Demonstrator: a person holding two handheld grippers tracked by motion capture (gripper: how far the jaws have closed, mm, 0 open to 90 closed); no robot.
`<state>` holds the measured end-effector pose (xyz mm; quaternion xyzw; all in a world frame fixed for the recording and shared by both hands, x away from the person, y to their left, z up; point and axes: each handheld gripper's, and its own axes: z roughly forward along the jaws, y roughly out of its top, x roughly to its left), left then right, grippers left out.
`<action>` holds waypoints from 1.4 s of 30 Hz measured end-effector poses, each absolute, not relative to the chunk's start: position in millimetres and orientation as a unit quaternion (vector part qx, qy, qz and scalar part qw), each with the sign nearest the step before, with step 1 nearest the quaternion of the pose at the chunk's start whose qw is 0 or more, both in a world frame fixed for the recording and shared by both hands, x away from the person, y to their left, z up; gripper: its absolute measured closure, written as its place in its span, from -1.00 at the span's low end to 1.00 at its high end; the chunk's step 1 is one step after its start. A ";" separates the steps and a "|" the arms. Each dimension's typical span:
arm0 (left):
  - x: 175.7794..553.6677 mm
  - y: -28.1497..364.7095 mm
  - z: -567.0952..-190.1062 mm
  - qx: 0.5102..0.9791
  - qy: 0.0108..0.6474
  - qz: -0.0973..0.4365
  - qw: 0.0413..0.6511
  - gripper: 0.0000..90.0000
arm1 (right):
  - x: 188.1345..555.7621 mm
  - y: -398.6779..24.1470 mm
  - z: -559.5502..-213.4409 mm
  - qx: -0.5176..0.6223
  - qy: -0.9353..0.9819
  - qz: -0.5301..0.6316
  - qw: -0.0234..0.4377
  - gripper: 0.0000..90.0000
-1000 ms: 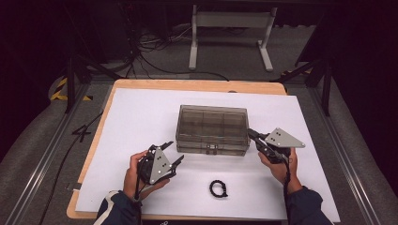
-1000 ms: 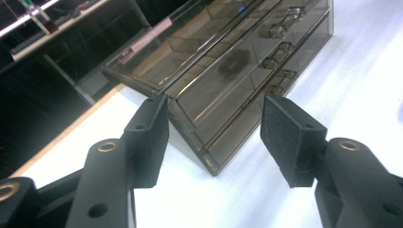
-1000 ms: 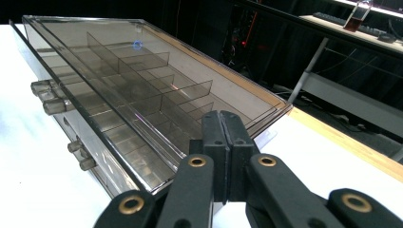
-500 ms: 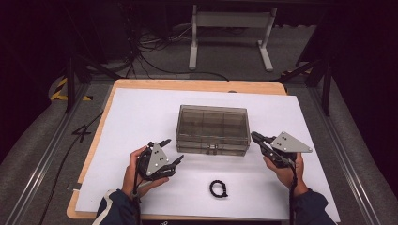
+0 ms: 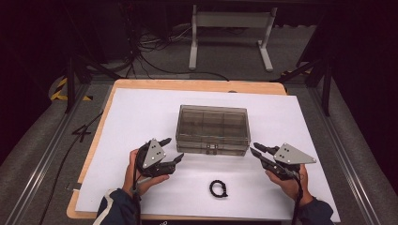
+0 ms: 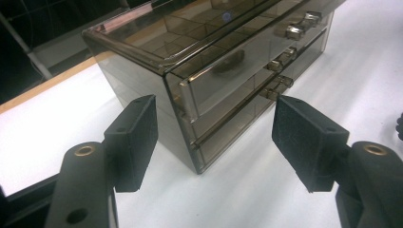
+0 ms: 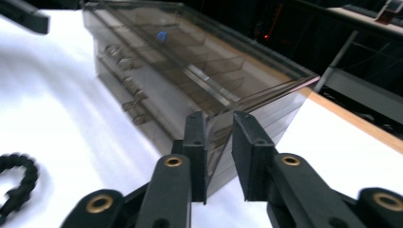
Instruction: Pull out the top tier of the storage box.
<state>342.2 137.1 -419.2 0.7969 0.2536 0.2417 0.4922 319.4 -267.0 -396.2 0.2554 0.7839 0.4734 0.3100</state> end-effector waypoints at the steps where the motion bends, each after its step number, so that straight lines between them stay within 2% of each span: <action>1: 343.0 137.6 -419.4 0.797 0.253 0.239 0.493 -0.22 | 318.4 -266.7 -397.6 0.256 0.785 0.474 0.305 0.64; 9: 347.0 135.0 -422.5 0.803 0.249 0.223 0.494 -0.03 | 322.2 -260.5 -404.5 0.253 0.793 0.469 0.296 0.55; 28: 351.0 131.5 -425.1 0.806 0.244 0.203 0.500 -0.07 | 326.4 -258.9 -407.3 0.259 0.793 0.474 0.282 0.53; 34: 350.9 132.6 -425.2 0.805 0.244 0.193 0.505 -0.05 | 327.7 -261.4 -407.6 0.262 0.790 0.484 0.271 0.65; 36: 350.2 133.9 -424.8 0.806 0.241 0.195 0.505 0.03 | 327.7 -263.3 -407.2 0.260 0.790 0.486 0.269 0.75; 38: 349.9 134.8 -424.3 0.808 0.238 0.201 0.501 0.06 | 327.9 -264.4 -407.1 0.259 0.790 0.488 0.265 0.78; 42: 348.2 137.1 -423.9 0.805 0.241 0.201 0.503 0.25 | 327.8 -266.6 -406.7 0.255 0.792 0.492 0.258 0.84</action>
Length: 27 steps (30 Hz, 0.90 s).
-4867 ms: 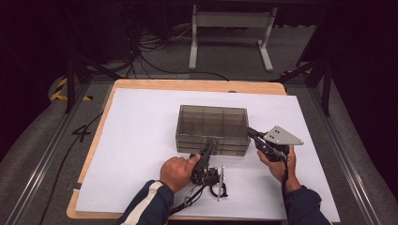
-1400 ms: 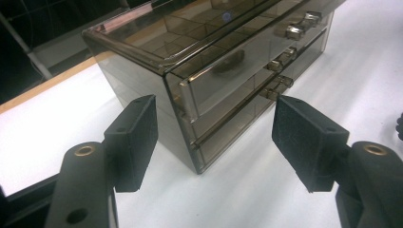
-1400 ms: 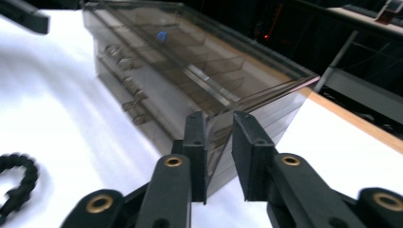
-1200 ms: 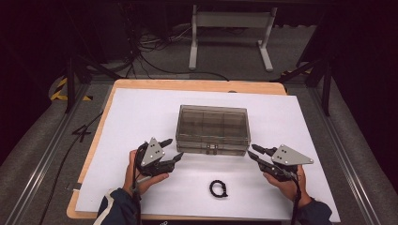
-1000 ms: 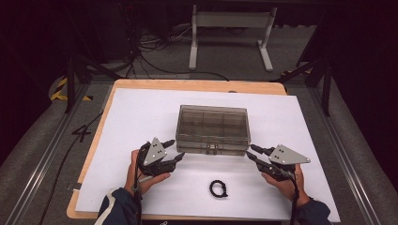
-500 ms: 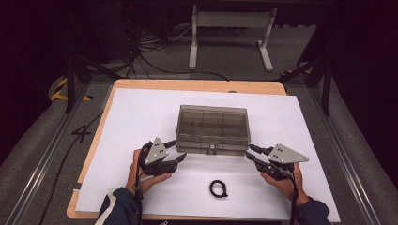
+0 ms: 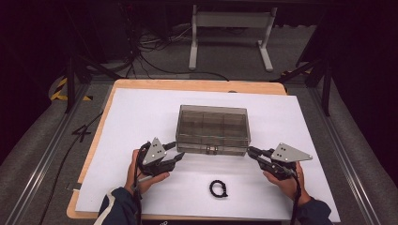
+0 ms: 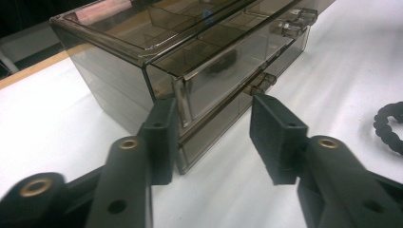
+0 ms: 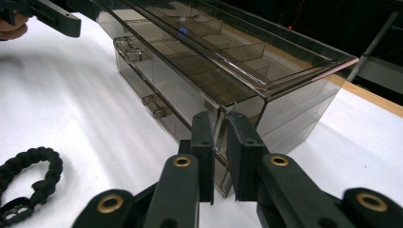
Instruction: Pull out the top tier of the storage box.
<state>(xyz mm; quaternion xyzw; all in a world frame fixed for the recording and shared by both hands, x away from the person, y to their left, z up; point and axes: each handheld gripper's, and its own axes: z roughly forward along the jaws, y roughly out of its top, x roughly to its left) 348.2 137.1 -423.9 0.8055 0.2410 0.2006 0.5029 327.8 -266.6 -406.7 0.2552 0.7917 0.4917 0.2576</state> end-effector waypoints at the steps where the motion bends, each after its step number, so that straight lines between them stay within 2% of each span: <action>1: 348.2 138.2 -424.1 0.805 0.241 0.197 0.505 0.27 | 327.5 -267.0 -406.9 0.255 0.791 0.495 0.253 0.84; 5: 347.2 140.3 -425.0 0.800 0.245 0.191 0.513 0.32 | 329.5 -270.6 -408.2 0.253 0.787 0.517 0.222 0.75; 8: 347.1 140.9 -425.9 0.796 0.250 0.188 0.518 0.33 | 332.0 -274.6 -410.8 0.259 0.779 0.536 0.198 0.76; 13: 346.6 143.0 -425.7 0.796 0.251 0.187 0.519 0.47 | 332.5 -276.0 -412.2 0.262 0.778 0.534 0.202 0.89; 19: 343.5 147.0 -423.5 0.802 0.241 0.190 0.512 0.67 | 330.0 -276.9 -410.7 0.252 0.785 0.528 0.203 0.90; 27: 337.5 148.6 -422.8 0.807 0.241 0.182 0.507 0.76 | 319.5 -275.0 -409.6 0.240 0.795 0.515 0.212 0.91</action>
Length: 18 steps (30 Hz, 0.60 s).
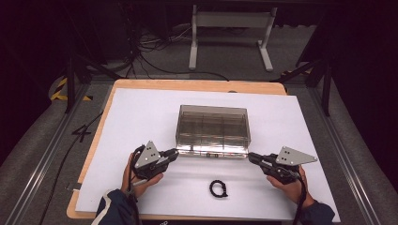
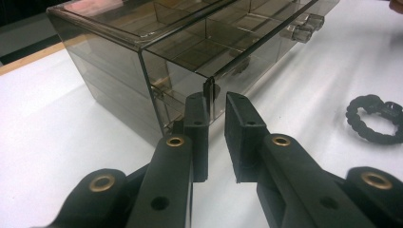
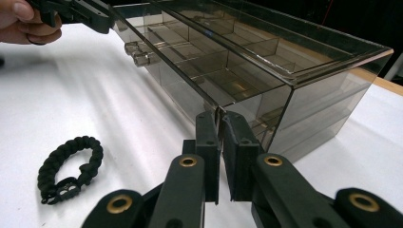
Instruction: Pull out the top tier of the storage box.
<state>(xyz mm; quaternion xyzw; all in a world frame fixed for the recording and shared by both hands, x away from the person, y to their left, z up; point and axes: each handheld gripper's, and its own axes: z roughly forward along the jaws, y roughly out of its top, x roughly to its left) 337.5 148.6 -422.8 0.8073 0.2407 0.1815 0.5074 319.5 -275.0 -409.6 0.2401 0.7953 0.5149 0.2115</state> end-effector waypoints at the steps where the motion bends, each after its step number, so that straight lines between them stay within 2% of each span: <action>1: 337.5 148.6 -422.8 0.807 0.241 0.182 0.507 0.76 | 319.5 -275.0 -409.6 0.240 0.795 0.515 0.212 0.91; 18: 321.2 152.2 -424.7 0.812 0.229 0.172 0.509 0.77 | 301.9 -274.4 -410.9 0.236 0.799 0.511 0.212 0.91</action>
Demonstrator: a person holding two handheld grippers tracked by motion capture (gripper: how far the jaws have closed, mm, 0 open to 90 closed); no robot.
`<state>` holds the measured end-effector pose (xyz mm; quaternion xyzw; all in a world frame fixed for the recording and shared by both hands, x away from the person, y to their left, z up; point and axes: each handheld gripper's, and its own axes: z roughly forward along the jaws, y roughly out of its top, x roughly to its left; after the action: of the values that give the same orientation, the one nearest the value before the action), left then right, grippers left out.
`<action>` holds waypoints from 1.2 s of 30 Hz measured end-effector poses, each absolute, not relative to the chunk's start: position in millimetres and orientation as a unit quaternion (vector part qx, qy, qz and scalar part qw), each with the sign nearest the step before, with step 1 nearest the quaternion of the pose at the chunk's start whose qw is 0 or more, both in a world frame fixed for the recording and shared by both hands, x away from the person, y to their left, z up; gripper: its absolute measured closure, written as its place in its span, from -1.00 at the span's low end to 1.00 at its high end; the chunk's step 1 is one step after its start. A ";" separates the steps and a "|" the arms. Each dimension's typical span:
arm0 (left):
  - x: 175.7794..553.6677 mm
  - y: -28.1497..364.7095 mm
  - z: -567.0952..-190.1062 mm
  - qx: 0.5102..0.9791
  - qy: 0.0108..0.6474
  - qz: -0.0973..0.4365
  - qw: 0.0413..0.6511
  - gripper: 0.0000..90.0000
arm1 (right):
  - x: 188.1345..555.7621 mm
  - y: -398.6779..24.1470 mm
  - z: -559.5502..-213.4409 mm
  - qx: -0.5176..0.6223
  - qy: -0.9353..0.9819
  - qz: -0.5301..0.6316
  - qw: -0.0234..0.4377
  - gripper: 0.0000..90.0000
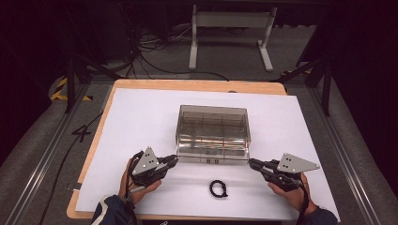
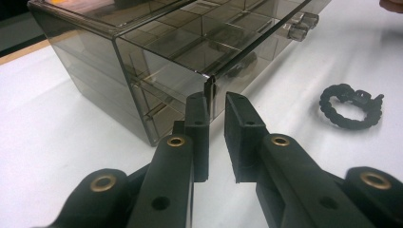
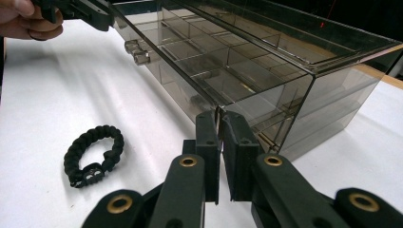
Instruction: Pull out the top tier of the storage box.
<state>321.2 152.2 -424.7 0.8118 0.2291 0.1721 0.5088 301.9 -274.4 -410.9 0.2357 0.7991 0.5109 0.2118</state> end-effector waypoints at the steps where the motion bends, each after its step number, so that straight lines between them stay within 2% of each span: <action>1: 320.7 152.3 -424.6 0.812 0.229 0.171 0.509 0.77 | 301.5 -274.5 -410.8 0.235 0.799 0.511 0.212 0.91; 23: 311.6 153.2 -424.8 0.820 0.216 0.175 0.500 0.71 | 290.8 -271.9 -409.8 0.226 0.809 0.496 0.221 0.89; 36: 294.1 170.8 -424.7 0.801 0.227 0.211 0.512 0.62 | 280.3 -279.0 -399.5 0.230 0.795 0.511 0.233 0.84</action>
<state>294.1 170.8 -424.7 0.8009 0.2274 0.2109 0.5122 280.3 -279.0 -399.5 0.2299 0.7949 0.5110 0.2327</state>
